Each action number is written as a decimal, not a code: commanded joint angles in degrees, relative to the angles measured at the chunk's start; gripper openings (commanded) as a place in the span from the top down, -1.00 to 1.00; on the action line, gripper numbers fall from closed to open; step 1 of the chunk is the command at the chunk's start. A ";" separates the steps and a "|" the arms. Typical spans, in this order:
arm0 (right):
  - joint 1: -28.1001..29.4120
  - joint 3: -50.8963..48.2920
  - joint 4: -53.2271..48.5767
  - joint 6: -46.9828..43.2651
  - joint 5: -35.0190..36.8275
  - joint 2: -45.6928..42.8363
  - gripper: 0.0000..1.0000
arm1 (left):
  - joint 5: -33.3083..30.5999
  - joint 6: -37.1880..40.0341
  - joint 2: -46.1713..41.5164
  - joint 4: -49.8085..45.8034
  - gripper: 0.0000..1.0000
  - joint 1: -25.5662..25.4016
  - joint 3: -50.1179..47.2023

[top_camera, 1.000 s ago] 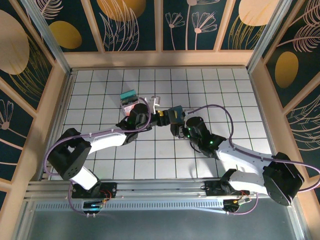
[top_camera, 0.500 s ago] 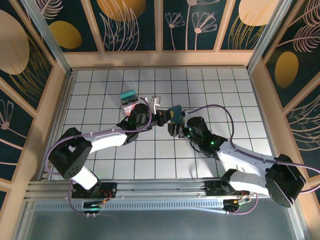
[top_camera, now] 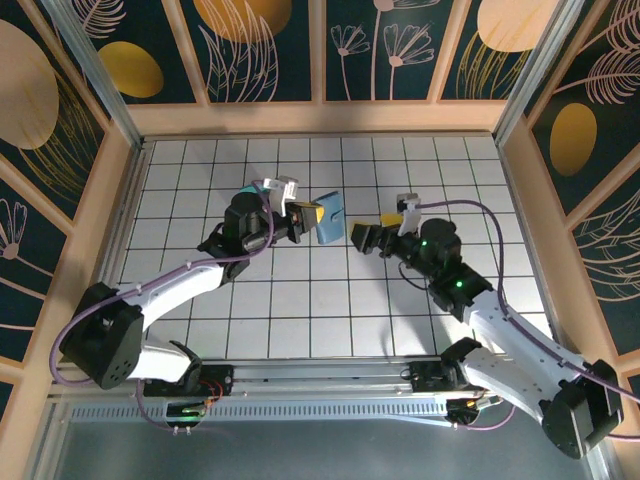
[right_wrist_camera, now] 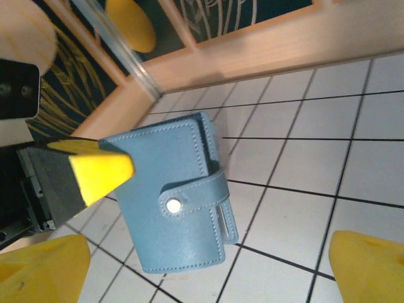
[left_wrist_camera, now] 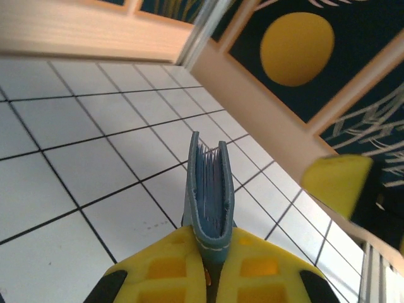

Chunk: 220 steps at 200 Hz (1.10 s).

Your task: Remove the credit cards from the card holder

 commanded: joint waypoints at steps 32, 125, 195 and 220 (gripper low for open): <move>-5.82 2.59 7.41 3.85 -27.32 1.35 -0.88 | 17.54 4.15 -3.12 3.88 1.00 0.11 -0.65; -5.76 3.28 11.10 4.85 -32.60 4.60 -0.44 | 22.61 0.65 -0.98 8.44 1.00 0.13 0.84; -5.60 3.15 12.65 5.81 -33.13 5.73 -0.11 | 24.09 -3.35 2.25 13.00 1.00 0.16 1.37; -5.45 2.80 14.19 6.45 -33.22 6.05 0.06 | 23.93 -3.56 2.47 12.74 1.00 0.12 1.55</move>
